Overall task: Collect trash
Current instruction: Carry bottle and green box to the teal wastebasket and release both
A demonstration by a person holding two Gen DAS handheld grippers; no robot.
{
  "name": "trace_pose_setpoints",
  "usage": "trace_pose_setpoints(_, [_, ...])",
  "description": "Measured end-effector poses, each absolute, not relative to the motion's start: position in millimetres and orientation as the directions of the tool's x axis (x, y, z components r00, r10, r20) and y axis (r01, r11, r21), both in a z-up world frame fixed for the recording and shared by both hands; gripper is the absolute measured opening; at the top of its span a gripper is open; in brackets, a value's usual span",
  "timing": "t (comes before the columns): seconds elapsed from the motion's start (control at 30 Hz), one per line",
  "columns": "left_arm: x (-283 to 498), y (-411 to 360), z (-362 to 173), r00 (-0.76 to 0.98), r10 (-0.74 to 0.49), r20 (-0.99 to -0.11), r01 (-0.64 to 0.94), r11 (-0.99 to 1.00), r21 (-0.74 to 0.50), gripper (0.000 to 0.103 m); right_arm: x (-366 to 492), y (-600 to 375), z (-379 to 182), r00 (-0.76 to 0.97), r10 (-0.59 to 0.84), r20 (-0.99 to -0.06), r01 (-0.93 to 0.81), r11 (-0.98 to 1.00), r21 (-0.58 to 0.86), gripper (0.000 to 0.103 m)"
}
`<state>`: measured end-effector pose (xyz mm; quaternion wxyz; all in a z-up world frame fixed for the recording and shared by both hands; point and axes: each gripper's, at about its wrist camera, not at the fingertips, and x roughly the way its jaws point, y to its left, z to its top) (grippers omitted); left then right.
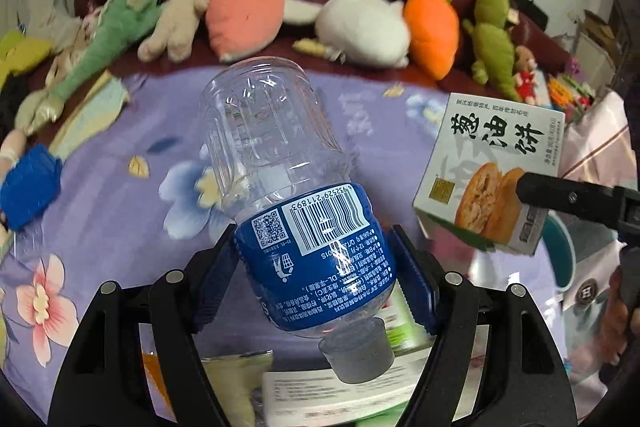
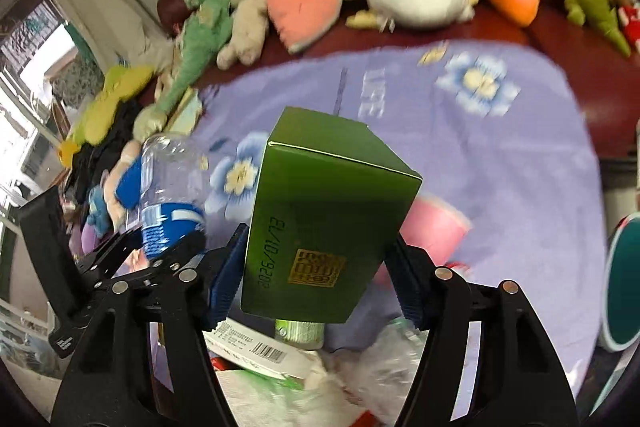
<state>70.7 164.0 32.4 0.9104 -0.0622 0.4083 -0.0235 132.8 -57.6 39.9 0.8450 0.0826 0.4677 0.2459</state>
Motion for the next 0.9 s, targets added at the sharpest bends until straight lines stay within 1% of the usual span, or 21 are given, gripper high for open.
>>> trace_pose_setpoints(0.17, [67,111,54,0.674,-0.161,-0.721,0.105,0.987,-0.123,0.075,127,-102,64,0.498,0.451,-0.741,-0.321,0.889,0.326,0.063])
trace_pose_setpoints(0.3, [64,54,54,0.646,-0.226,-0.729,0.206,0.971,-0.119,0.075,113,-154,65,0.526,0.403,-0.749,-0.277,0.914,0.297,0.063])
trace_pose_setpoints(0.4, [65,7,49,0.613,-0.27,-0.743,0.283,0.953,-0.112,0.075,104,-203,61,0.555,0.353,-0.753,-0.207,0.936,0.286,0.063])
trace_pose_setpoints(0.53, [68,-64,39,0.547,-0.348,-0.762,0.391,0.911,-0.135,0.075,94,-271,56,0.593,0.267,-0.76,-0.104,0.961,0.257,0.063])
trace_pose_setpoints(0.63, [75,-117,27,0.492,-0.379,-0.784,0.456,0.879,-0.138,0.075,88,-332,44,0.602,0.196,-0.774,-0.002,0.97,0.244,0.063])
trace_pose_setpoints(0.77, [88,-179,5,0.417,-0.392,-0.82,0.522,0.842,-0.136,0.075,80,-408,24,0.603,0.108,-0.79,0.135,0.963,0.235,0.063])
trace_pose_setpoints(0.9, [109,-236,-21,0.349,-0.395,-0.85,0.561,0.815,-0.149,0.075,75,-465,0,0.582,0.053,-0.812,0.231,0.946,0.227,0.063])
